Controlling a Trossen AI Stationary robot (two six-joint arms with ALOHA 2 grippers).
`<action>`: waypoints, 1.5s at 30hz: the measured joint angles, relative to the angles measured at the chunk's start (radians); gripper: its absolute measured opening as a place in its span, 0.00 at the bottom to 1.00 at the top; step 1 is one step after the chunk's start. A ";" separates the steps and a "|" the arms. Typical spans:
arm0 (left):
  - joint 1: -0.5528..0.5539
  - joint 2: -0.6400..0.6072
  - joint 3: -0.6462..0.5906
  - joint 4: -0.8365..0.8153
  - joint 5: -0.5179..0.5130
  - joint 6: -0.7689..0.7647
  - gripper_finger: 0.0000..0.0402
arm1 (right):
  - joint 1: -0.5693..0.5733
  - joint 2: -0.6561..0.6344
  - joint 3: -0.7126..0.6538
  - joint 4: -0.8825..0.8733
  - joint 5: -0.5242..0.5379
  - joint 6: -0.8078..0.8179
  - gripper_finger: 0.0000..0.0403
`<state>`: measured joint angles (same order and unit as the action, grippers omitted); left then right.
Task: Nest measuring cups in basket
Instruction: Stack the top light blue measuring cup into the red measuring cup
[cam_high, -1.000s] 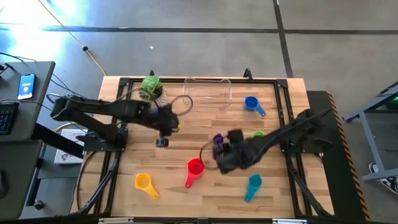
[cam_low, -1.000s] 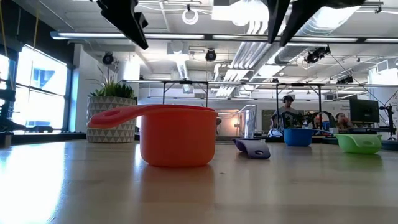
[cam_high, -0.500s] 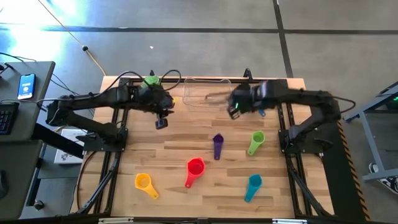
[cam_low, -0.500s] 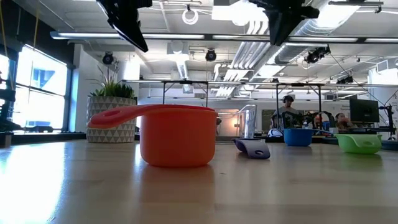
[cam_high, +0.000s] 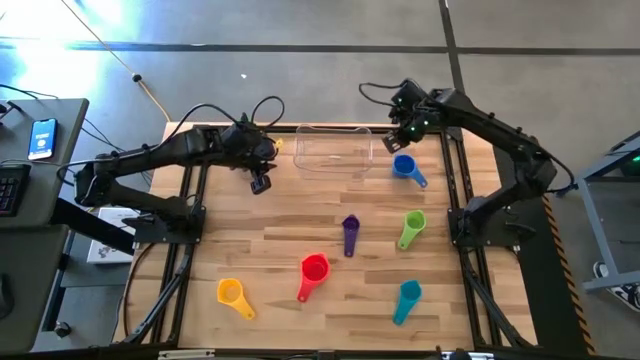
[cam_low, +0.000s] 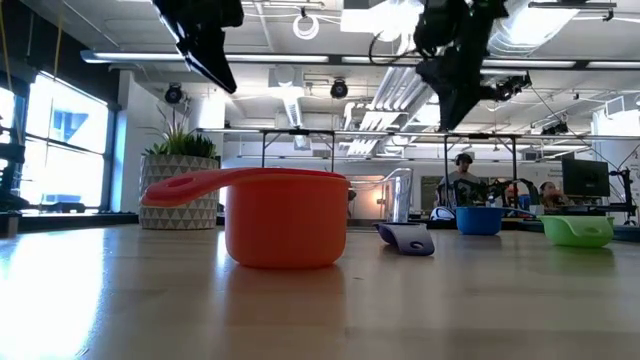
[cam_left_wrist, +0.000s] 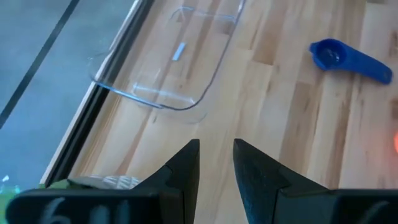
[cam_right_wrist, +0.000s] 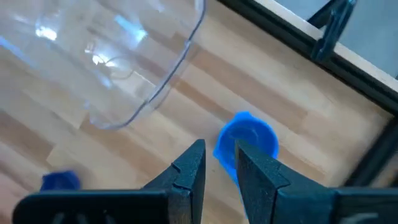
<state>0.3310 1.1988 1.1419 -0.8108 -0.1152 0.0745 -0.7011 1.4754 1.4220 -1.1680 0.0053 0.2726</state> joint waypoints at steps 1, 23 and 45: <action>0.007 0.000 0.000 0.000 0.000 -0.008 0.22 | -0.021 0.000 -0.028 0.035 -0.019 -0.018 0.19; 0.116 0.000 0.000 0.021 0.000 -0.103 0.22 | -0.176 0.000 -0.404 0.327 -0.057 -0.150 0.34; 0.129 0.000 0.000 0.077 -0.001 -0.126 0.22 | -0.178 0.060 -0.544 0.468 0.072 -0.120 0.32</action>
<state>0.4599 1.1992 1.1419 -0.7341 -0.1158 -0.0513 -0.8791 1.5355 0.8783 -0.7000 0.0778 0.1524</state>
